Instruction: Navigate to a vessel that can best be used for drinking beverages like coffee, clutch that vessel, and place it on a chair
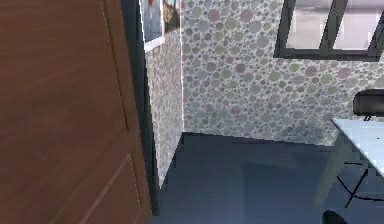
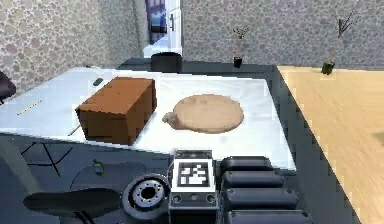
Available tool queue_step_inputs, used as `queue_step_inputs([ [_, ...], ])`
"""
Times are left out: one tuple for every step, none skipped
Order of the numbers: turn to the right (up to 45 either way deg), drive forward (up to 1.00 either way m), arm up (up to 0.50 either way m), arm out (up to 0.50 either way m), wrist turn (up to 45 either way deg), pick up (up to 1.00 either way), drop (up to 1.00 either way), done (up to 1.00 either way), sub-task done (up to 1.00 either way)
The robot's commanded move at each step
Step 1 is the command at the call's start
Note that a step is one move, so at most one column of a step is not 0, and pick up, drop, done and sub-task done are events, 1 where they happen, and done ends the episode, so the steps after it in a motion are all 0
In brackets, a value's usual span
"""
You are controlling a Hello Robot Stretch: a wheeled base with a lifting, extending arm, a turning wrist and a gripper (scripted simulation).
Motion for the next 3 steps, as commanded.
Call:
queue_step_inputs([
  [0.0, 0.15, 0.00, 0.00, 0.0, 0.00, 0.00, 0.00, 0.00],
  [9.0, 0.00, 0.00, 0.00, 0.0, 0.00, 0.00, 0.00, 0.00],
  [0.0, 0.60, 0.00, 0.00, 0.0, 0.00, 0.00, 0.00, 0.00],
])
